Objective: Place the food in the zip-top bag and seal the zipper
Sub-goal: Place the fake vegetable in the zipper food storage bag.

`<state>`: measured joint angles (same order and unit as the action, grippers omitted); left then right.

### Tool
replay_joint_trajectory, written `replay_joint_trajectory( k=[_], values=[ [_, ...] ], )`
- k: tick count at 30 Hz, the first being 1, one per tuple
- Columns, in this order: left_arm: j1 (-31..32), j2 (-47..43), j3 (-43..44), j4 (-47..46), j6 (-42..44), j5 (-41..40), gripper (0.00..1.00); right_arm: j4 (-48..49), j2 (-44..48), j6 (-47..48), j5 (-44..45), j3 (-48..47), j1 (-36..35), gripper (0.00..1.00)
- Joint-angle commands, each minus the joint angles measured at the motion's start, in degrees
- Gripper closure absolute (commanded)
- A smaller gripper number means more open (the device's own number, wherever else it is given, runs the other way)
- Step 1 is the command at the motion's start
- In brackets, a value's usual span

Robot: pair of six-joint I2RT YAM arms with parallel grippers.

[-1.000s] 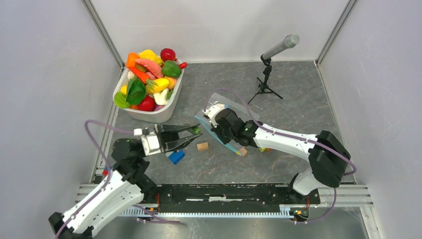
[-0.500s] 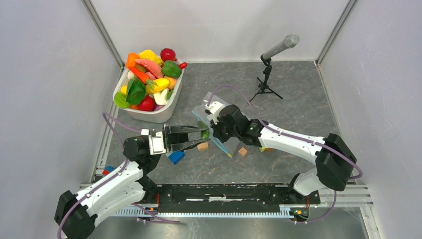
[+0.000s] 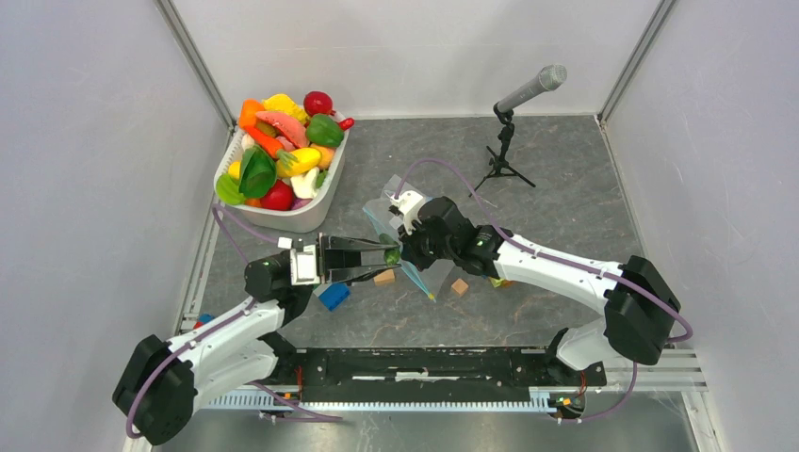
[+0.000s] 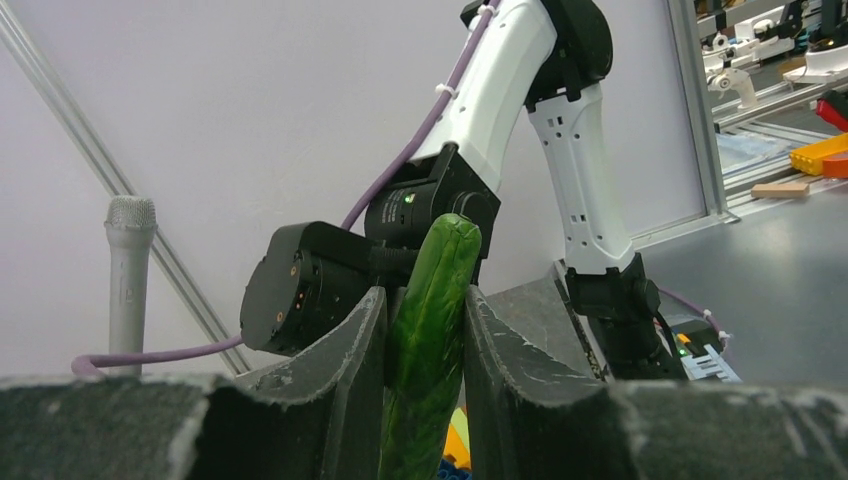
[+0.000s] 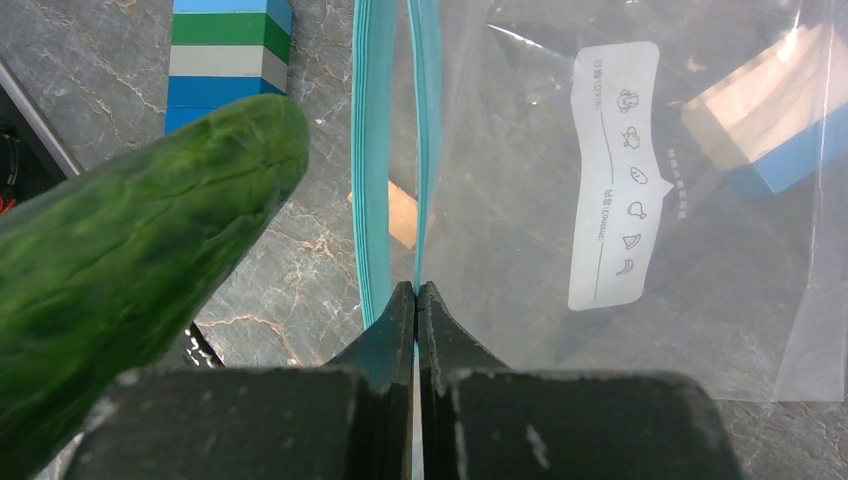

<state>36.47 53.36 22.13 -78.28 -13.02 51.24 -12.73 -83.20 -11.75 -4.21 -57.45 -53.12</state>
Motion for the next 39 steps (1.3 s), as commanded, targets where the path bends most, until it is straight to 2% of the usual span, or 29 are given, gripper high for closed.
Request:
replay_joint_trajectory(
  k=[1, 4, 16, 27, 29, 31, 32, 36, 38, 39],
  values=[
    [-0.9, 1.6, -0.5, -7.1, -2.7, 0.9, 0.98, 0.9, 2.0, -0.5, -1.2, -1.9, 0.2, 1.0],
    [-1.5, 4.0, -0.6, -10.8, -4.9, 1.2, 0.98, 0.6, 2.2, -0.6, -1.6, -2.4, 0.3, 1.0],
    [-4.6, 8.0, -1.2, -10.8, -4.3, 2.1, 0.98, 0.7, 4.7, -1.1, -3.9, -2.7, 0.2, 1.0],
    [-6.0, 9.9, 2.4, -8.3, -4.5, 8.0, 0.96, -1.6, 10.0, -1.5, -7.8, -4.3, 0.5, 1.0],
    [-6.0, 9.3, 4.3, -1.4, -1.4, 10.5, 0.95, -2.6, 11.4, -1.4, -8.1, -4.8, 0.8, 1.0],
    [-6.0, 7.4, 7.2, 12.6, 5.1, 12.5, 0.95, -4.0, 12.7, -1.2, -8.1, -5.5, 1.5, 1.0],
    [-6.0, 6.0, 8.2, 18.9, 9.7, 13.0, 0.95, -4.5, 13.3, -1.1, -8.2, -5.7, 1.7, 1.0],
    [-4.6, 0.2, 15.6, 53.9, 32.1, 10.0, 0.94, -5.9, 15.4, -0.6, -7.8, -6.5, 2.5, 1.0],
    [-3.3, 0.6, 19.5, 67.0, 40.1, 7.5, 0.93, -6.3, 16.0, -0.3, -7.8, -7.1, 3.2, 1.0],
    [-3.0, 1.5, 21.0, 70.2, 41.9, 6.6, 0.92, -6.3, 16.2, -0.2, -7.9, -7.1, 3.4, 1.0]
  ],
)
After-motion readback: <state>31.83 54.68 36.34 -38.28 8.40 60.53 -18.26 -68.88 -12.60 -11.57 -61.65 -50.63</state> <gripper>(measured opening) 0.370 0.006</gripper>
